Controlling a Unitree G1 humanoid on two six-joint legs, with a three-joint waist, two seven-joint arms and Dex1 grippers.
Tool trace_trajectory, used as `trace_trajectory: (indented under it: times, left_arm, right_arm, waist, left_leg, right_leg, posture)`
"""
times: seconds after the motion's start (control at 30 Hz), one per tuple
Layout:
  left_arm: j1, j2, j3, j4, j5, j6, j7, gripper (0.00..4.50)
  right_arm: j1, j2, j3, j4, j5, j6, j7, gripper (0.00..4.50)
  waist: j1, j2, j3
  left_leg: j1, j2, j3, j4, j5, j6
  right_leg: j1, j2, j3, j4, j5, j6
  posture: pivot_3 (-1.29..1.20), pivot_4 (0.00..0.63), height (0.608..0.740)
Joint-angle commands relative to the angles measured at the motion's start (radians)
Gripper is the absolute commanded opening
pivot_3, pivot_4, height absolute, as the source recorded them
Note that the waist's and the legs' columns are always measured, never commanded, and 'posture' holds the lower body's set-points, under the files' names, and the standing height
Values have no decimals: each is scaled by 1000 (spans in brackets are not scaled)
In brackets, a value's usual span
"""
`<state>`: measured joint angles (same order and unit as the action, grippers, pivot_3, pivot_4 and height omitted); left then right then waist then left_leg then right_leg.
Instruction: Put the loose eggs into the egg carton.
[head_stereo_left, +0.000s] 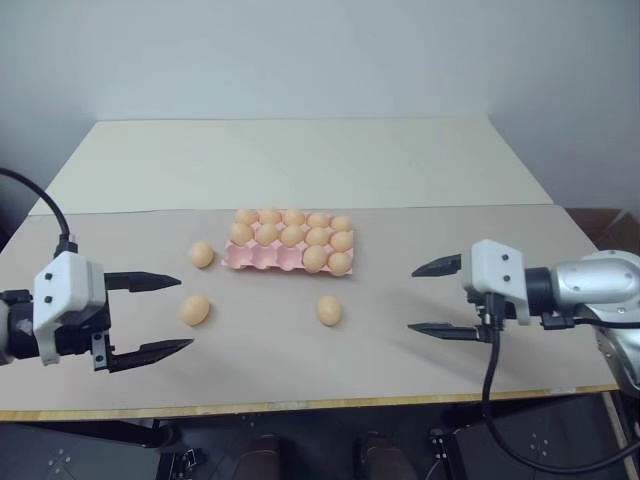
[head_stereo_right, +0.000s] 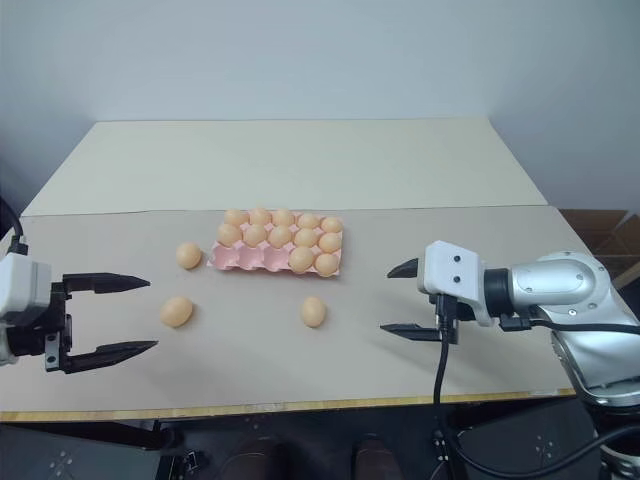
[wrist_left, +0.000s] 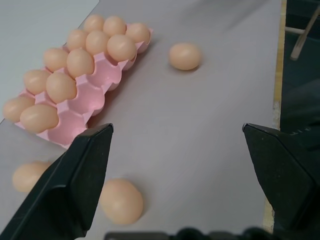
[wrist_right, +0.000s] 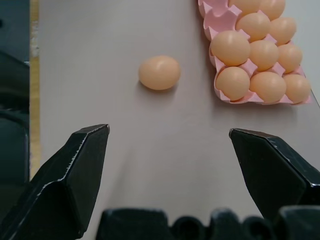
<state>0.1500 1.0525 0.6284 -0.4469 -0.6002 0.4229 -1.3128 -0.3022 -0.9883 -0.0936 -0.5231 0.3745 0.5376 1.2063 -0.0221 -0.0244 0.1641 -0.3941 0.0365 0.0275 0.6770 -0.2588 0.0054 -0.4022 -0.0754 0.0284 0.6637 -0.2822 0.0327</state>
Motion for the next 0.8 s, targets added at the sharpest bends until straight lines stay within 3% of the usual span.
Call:
trace_trajectory:
  times: [0.03, 0.27, 0.57, 0.8]
  left_arm:
    - [-14, 13, 4, 2, -19, -4, -9, 4500]
    - [9, 13, -1, 6, -2, -8, -20, 4500]
    - [36, 8, 14, -8, -4, -6, -29, 4500]
    - [56, 1, 16, -17, 4, -16, -25, 4500]
  right_arm:
    - [-1, -14, -30, -37, 23, 9, -29, 4484]
    - [-84, 63, 121, -69, -18, 92, -171, 4484]
    - [-225, 304, 411, -34, -152, 192, -381, 4484]
    - [-249, 371, 526, 83, -254, 145, -415, 4484]
  waist:
    - [1, 0, 0]
    - [2, 0, 0]
    - [6, 0, 0]
    - [9, 0, 0]
  left_leg:
    - [0, 0, 0, 0, 0, 0]
    - [-2, 0, 0, 0, 0, 0]
    - [-4, -1, 0, 0, 0, 0]
    - [-4, -1, 0, 1, 0, 0]
  right_leg:
    - [0, 0, 0, 0, 0, 0]
    - [-2, 0, 0, 0, 0, 0]
    - [-4, 0, 0, 0, 0, 0]
    - [-3, -1, -1, 0, 0, 0]
  posture:
    - [0, 150, 740]
    - [0, 150, 740]
    - [0, 150, 740]
    - [0, 150, 740]
